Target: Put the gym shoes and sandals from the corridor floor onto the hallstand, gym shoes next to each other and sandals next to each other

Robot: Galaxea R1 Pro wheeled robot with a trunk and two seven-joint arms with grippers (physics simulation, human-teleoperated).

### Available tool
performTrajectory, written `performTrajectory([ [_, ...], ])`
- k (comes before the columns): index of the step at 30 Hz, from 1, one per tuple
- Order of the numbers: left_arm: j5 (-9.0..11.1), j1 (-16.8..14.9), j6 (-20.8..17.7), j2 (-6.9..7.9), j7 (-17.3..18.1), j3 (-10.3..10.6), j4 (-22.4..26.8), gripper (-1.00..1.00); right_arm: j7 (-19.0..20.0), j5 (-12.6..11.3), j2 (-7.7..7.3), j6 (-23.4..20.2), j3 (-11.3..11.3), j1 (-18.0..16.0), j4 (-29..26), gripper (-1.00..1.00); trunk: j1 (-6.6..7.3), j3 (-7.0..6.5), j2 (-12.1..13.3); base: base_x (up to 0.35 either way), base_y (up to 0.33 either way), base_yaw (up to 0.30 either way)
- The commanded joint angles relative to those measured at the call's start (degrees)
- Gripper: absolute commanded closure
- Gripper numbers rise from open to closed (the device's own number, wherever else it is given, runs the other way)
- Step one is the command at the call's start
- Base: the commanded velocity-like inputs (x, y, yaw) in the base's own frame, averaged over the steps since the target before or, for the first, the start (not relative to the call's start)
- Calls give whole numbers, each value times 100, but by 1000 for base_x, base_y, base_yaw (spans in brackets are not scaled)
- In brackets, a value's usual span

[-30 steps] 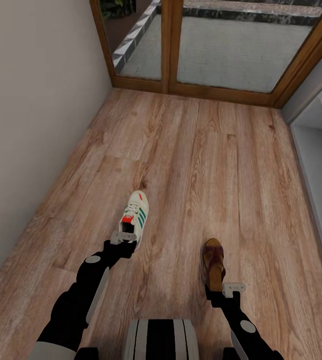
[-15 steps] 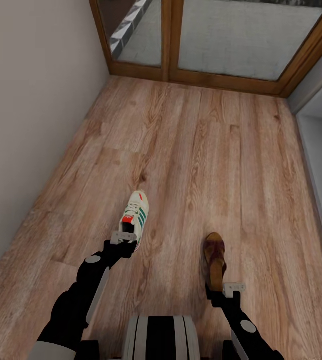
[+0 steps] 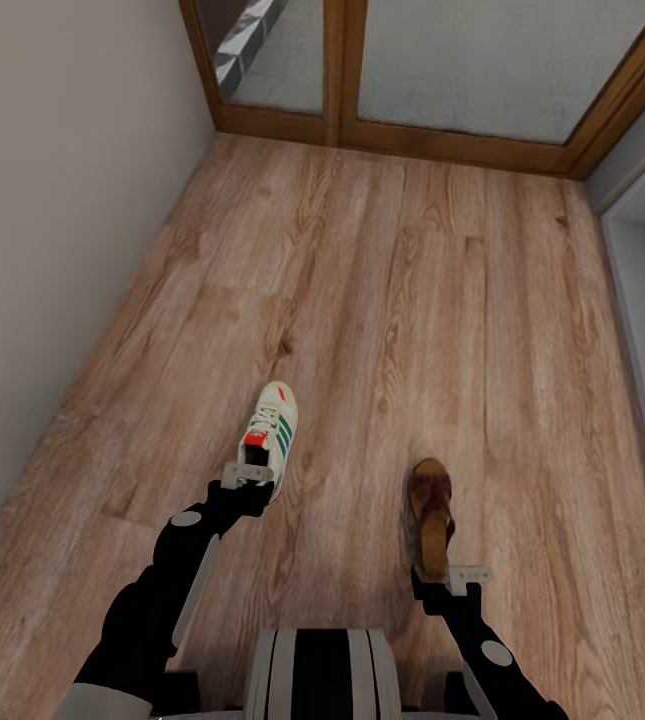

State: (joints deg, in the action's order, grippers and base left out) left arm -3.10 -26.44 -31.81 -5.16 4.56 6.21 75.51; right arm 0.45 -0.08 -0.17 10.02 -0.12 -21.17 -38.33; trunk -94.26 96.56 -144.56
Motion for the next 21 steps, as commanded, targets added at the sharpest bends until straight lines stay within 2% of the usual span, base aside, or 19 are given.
performTrajectory([
  [1, -33, -2, -27, -2, 33, -6, 9, 100, 6, -1, 0, 17, -3, -2, 2, -100, -1, 30, -3, 0, 0, 0],
  [14, -33, -2, -27, -2, 32, -2, 16, 100, 7, -1, 0, 20, -5, -4, -1, -100, -1, 44, -3, 0, 0, 0],
  [21, -33, -2, -19, -2, 33, 0, 12, 100, -1, -9, 0, 23, -13, -1, -4, -100, -1, 44, -3, 65, 0, 0],
])
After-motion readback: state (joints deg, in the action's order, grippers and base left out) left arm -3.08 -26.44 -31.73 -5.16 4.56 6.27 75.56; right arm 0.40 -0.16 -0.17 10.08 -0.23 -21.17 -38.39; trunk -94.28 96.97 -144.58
